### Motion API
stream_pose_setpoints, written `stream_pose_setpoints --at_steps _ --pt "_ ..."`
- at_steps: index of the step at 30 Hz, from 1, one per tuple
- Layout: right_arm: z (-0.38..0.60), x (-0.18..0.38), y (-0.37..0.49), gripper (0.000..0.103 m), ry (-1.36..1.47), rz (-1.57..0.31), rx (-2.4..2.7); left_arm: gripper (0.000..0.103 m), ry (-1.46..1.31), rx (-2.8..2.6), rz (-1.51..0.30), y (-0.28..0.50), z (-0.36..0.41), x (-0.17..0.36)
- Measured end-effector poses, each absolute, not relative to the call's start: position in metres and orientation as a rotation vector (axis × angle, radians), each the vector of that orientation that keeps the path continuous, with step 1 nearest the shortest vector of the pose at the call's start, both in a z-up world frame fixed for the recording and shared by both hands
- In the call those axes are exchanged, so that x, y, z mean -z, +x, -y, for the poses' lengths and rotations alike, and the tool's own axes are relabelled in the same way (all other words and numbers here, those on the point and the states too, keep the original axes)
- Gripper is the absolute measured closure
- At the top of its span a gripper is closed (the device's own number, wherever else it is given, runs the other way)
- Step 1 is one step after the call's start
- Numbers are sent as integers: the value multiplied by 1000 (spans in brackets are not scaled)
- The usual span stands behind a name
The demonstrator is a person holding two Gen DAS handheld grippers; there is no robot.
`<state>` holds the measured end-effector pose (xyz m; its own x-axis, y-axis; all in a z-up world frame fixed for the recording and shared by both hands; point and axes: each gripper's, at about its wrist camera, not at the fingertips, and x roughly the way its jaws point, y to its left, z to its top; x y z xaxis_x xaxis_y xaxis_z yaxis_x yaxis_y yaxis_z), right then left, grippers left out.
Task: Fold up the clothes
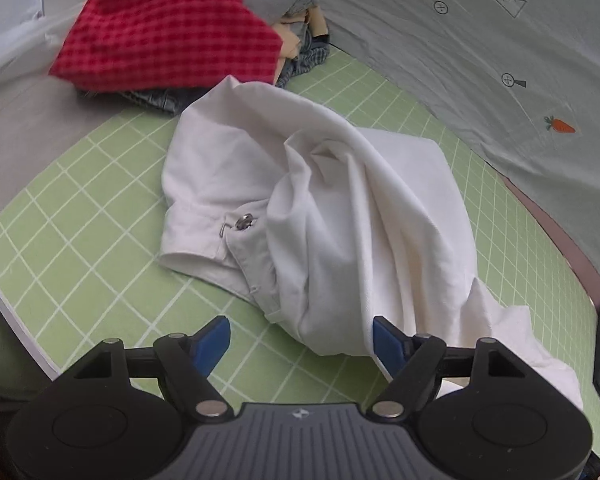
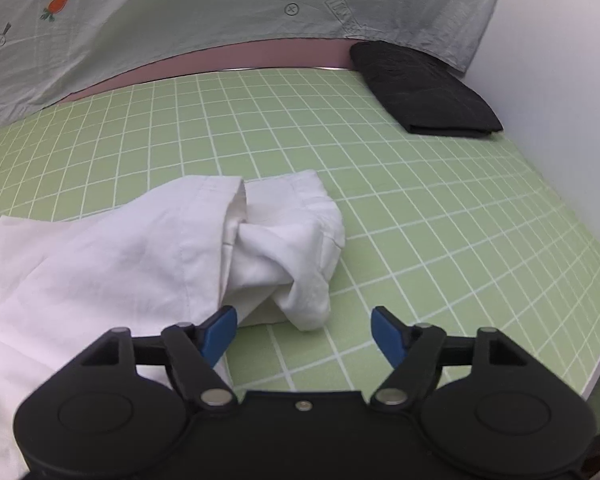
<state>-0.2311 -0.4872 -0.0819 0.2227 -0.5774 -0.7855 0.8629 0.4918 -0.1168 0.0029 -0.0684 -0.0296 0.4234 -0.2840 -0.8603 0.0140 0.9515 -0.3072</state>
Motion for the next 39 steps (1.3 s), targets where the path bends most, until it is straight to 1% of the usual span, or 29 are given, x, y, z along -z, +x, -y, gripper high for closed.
stream_pose_setpoints --at_steps 1,3,5,14,19,22,24,25,26,27,28,29,33,35,39 --pt "483 82 -237 19 417 -873 1042 21 -270 194 -1128 3 66 32" --pt "472 84 -246 18 471 -863 1065 20 -242 201 -1131 6 67 33" --pt "459 86 -254 10 512 -847 1077 21 -226 211 -1127 9 69 32" --pt "408 107 -250 10 710 -871 991 21 -240 233 -1144 28 61 38" --pt "404 117 -249 9 800 -877 987 21 -203 233 -1114 37 68 32" --pt "408 121 -249 6 828 -866 1003 21 -181 233 -1096 42 73 29" --pt "410 121 -248 7 837 -854 1005 21 -166 233 -1084 46 76 27" --pt "411 119 -249 13 848 -834 993 21 -159 233 -1078 48 77 25" --pt "412 118 -249 21 853 -822 986 21 -152 232 -1072 50 79 24" --pt "413 117 -249 27 844 -827 989 21 -147 231 -1069 51 80 24" --pt "415 115 -249 48 834 -833 985 21 -145 228 -1070 53 82 25" --pt "419 114 -249 71 841 -832 967 21 -144 226 -1071 54 83 26" --pt "431 101 -257 75 889 -736 902 20 -127 211 -1084 60 90 31" --pt "438 85 -253 79 835 -691 892 20 -118 203 -1090 63 94 34" --pt "468 45 -237 81 770 -558 863 16 -99 185 -1109 71 102 42"
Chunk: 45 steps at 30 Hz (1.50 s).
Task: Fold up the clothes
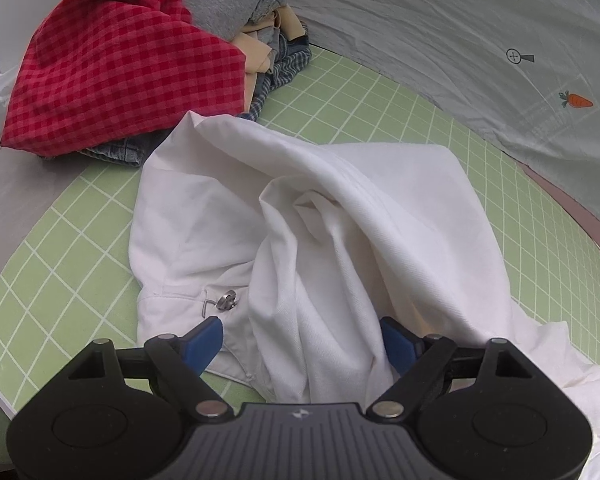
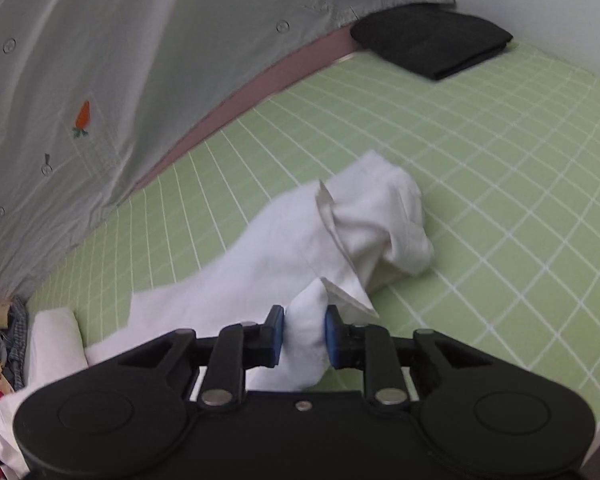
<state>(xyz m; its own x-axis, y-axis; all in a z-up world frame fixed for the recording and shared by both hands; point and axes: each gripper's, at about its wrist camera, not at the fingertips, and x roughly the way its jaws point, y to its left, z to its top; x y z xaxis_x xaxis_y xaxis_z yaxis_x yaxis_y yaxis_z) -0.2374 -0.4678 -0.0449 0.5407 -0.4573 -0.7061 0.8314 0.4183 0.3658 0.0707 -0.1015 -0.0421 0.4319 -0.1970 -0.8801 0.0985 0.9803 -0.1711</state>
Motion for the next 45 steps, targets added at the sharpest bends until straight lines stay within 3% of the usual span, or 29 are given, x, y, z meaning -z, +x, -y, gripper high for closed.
stream_pose_setpoints --at_steps 10,16,18,20,22,25,28,31,39,45 --pt "589 -29 -118 82 564 -362 811 13 -33 145 -1201 99 121 66" --pt "668 -50 -35 82 453 -271 922 6 -9 104 -1247 116 132 79" --pt "680 -36 -11 77 387 -329 975 5 0 90 -1263 121 136 84" --pt "679 -8 4 52 333 -492 975 3 8 77 -1278 127 139 89" --pt "674 20 13 46 286 -637 963 2 13 68 -1290 131 141 92" --pt "641 51 -18 25 315 -708 950 2 -6 82 -1286 129 135 93" --pt "611 68 -64 24 388 -749 974 2 -8 99 -1268 124 132 86" --pt "585 77 -112 15 467 -760 1011 2 -21 127 -1228 115 124 72" --pt "539 87 -198 10 565 -773 1096 2 -185 83 -1050 87 56 32" --pt "527 93 -212 8 627 -778 1101 2 -332 -65 -1110 77 19 63"
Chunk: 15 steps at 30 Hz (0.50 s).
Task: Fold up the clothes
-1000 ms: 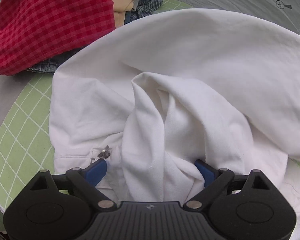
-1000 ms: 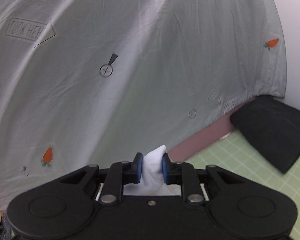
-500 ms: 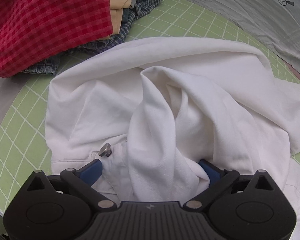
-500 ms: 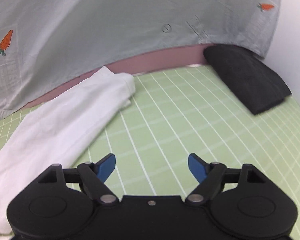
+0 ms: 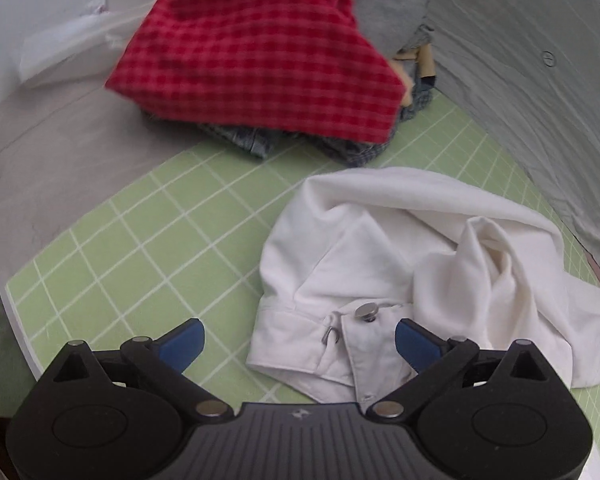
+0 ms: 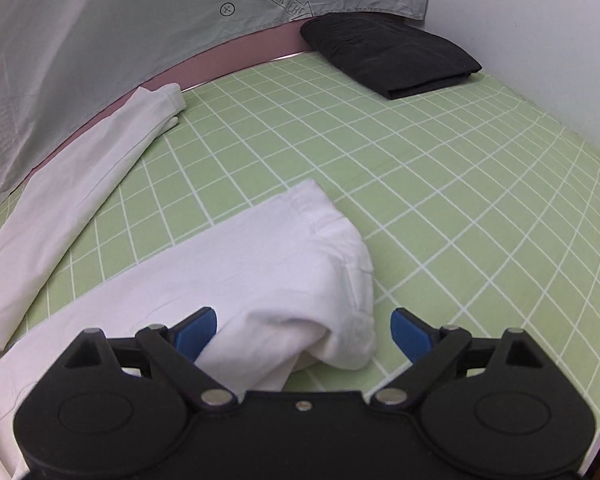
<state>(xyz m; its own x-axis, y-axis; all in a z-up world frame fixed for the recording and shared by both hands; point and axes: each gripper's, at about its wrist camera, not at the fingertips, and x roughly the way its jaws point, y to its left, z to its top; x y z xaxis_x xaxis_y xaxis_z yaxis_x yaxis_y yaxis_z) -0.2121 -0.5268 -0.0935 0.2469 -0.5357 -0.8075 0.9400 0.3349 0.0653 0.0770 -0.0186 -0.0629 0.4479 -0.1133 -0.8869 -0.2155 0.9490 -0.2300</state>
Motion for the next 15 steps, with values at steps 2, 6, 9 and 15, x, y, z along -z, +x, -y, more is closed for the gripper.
stream_pose_setpoints --at_steps 2,6,9,15 --pt "525 95 -211 8 669 -768 1081 2 -383 -84 -1125 75 13 75" --pt "527 97 -201 6 700 -777 1072 3 -396 -123 -1144 76 20 93" --pt "529 100 -199 5 687 -792 1073 8 -381 -127 -1151 78 26 98" --pt "532 104 -197 5 671 -818 1086 27 -354 -120 -1159 84 35 105"
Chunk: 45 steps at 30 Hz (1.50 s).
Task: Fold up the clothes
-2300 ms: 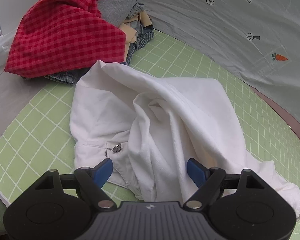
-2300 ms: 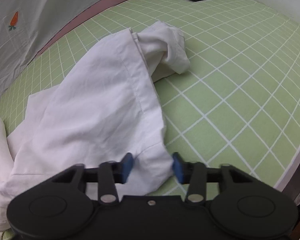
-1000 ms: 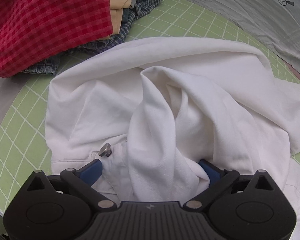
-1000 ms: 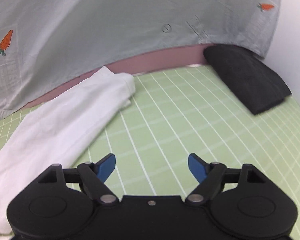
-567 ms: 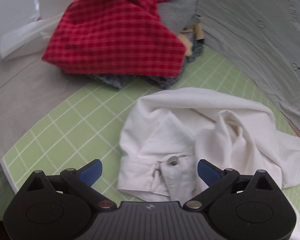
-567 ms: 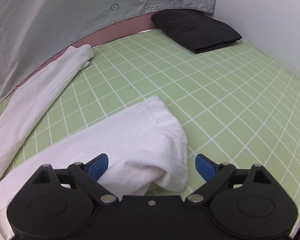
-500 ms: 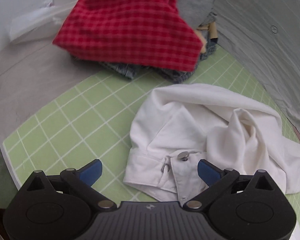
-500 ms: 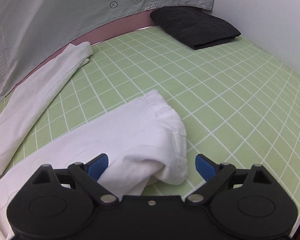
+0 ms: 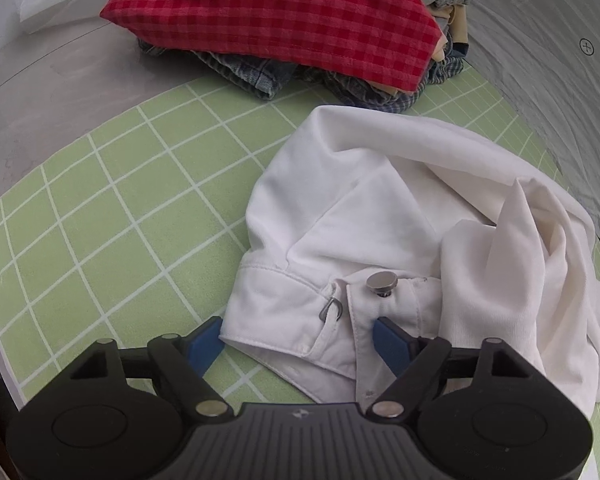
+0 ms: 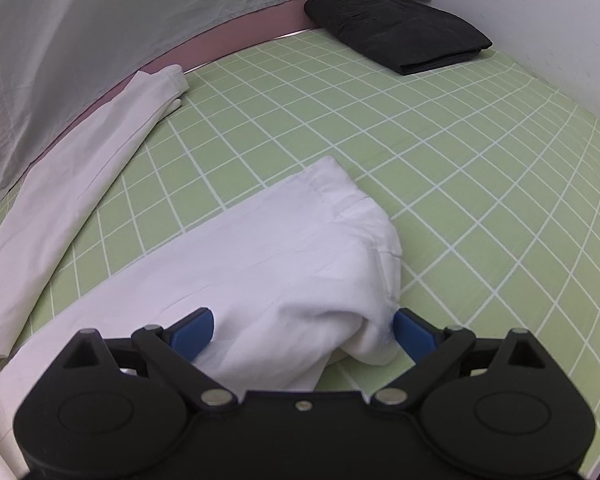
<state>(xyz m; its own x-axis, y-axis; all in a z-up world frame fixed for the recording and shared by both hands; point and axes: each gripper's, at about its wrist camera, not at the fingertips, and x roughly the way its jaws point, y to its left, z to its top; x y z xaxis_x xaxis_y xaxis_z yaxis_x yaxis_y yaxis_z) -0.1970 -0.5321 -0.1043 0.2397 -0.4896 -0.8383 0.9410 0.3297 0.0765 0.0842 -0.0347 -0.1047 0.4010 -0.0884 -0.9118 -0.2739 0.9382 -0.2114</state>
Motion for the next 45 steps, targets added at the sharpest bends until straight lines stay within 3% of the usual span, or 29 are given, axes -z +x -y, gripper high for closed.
stream_pose_setpoints --at_steps 1,2,3,4,6,8,20,22,27,33,40,42,43,44,45 --pt "531 105 -197 5 664 -822 1087 32 -349 -114 -1148 85 35 104" --pt "531 105 -196 5 659 -826 1087 46 -336 -112 -1143 86 36 103" --pt "530 105 -196 5 656 -829 1088 69 -311 -117 -1145 88 36 103" --pt "530 105 -197 5 655 -830 1089 70 -300 -114 -1147 91 36 102" --pt "531 106 -197 5 657 -834 1092 83 -323 -102 -1147 97 29 99" --pt "531 106 -197 5 655 -838 1092 85 -336 -93 -1140 104 23 98" --pt "531 106 -205 5 674 -831 1106 87 -298 -201 -958 168 -14 66" --pt "530 105 -209 5 692 -818 1114 82 -310 -192 -945 161 -12 59" --pt "527 106 -219 5 744 -782 1126 47 -388 -134 -979 120 -8 52" --pt "527 106 -223 5 761 -756 1119 30 -530 -89 -1003 79 2 59" --pt "535 111 -218 6 801 -754 1075 30 -589 -53 -1043 72 15 73" --pt "537 113 -218 13 816 -750 1063 34 -577 -45 -1053 73 20 77" --pt "538 113 -219 23 827 -741 1059 40 -571 -41 -1059 74 23 79" --pt "538 113 -220 31 836 -726 1057 65 -565 -37 -1064 75 25 81" --pt "538 112 -223 36 840 -699 1060 76 -551 -38 -1067 76 28 81"
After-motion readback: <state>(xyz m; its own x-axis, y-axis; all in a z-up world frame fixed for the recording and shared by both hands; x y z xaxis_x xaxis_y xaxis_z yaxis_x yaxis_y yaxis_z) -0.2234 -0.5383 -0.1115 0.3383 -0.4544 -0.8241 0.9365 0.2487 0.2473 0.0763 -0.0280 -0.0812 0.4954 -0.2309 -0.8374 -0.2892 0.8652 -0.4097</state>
